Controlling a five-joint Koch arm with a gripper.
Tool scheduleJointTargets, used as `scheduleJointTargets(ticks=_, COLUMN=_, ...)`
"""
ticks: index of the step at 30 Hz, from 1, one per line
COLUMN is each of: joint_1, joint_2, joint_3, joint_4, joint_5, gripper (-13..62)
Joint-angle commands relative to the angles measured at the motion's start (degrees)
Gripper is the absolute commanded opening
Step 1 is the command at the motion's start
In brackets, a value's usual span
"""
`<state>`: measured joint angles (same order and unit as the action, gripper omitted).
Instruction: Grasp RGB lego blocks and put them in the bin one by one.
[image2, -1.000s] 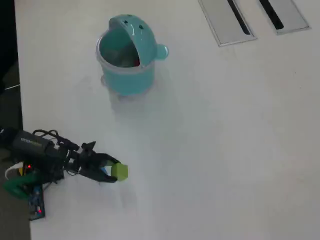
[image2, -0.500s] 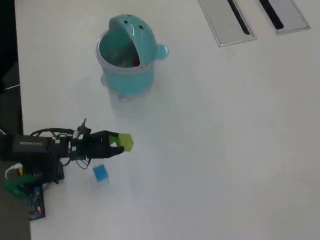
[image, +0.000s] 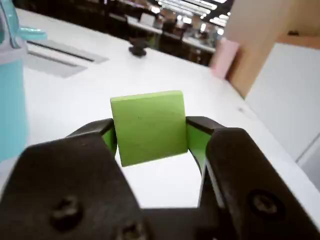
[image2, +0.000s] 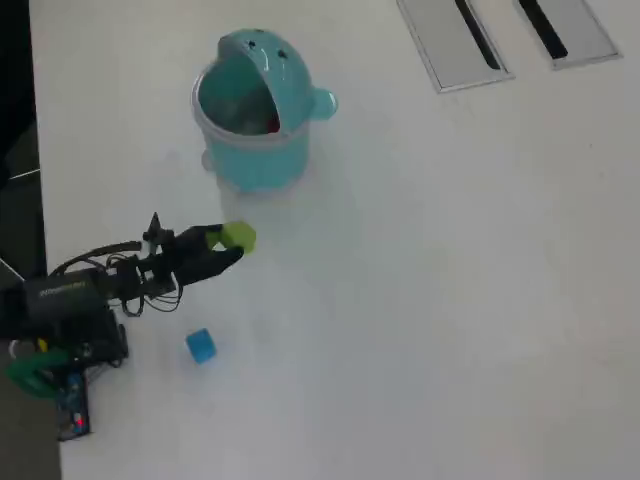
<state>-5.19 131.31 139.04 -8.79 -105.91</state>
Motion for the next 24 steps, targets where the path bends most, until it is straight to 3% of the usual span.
scheduleJointTargets(ticks=1, joint_1=-0.26, joint_2=3.52, joint_3=-5.19, joint_4=-6.59, joint_5=0.53, gripper=1.0)
scheduleJointTargets(ticks=6, joint_1=-17.05, joint_2=0.97, joint_3=-9.67, joint_4=-8.35, joint_5=0.44, gripper=0.9)
scheduleJointTargets(ticks=11, joint_1=-26.54, joint_2=-6.15, joint_3=-14.33, joint_4=-9.49, joint_5=0.53, gripper=0.9)
scheduleJointTargets(ticks=24, joint_1=-39.46, joint_2=-27.95, joint_3=-37.44, joint_4=-10.37, joint_5=0.18, gripper=1.1)
